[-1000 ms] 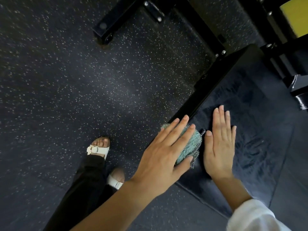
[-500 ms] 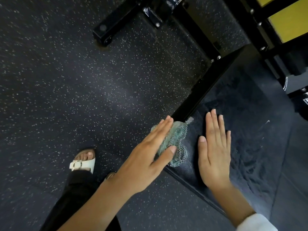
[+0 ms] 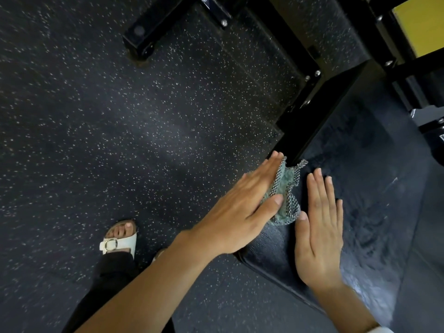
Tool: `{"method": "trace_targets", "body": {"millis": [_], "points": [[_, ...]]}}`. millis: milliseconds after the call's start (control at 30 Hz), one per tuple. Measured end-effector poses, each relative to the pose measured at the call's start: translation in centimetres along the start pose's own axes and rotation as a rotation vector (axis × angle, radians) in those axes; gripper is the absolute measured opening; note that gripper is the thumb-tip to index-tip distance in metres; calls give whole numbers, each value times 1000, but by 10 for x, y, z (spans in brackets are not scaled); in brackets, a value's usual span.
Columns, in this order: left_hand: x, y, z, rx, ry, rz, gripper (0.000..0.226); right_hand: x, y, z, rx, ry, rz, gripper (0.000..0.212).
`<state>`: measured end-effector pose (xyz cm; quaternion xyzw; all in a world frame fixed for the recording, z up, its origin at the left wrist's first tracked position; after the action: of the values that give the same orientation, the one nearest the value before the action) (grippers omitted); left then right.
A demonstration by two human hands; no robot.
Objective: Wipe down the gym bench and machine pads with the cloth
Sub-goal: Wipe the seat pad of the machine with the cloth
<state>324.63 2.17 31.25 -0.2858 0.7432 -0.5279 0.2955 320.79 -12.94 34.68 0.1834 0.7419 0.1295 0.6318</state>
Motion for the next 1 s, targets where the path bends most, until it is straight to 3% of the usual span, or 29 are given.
{"method": "trace_targets", "body": {"millis": [200, 467, 1000], "points": [[0, 5, -26, 47, -4, -20, 55, 0, 0, 1, 12, 3, -6, 55], [8, 19, -62, -23, 2, -165, 58, 0, 2, 1, 17, -6, -16, 56], [-1, -7, 7, 89, -59, 61, 56, 1, 1, 1, 9, -14, -20, 55]]}}
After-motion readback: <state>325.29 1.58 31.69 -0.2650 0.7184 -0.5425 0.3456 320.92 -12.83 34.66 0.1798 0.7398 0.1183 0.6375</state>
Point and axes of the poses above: each hand's wrist, its own z-axis towards the middle knuckle, its own x-axis out of the palm, y = z × x, the point moved 4 cm from there along z, towards the middle knuckle, and after that the axes turned 9 degrees about z, right-handed, at the moved point
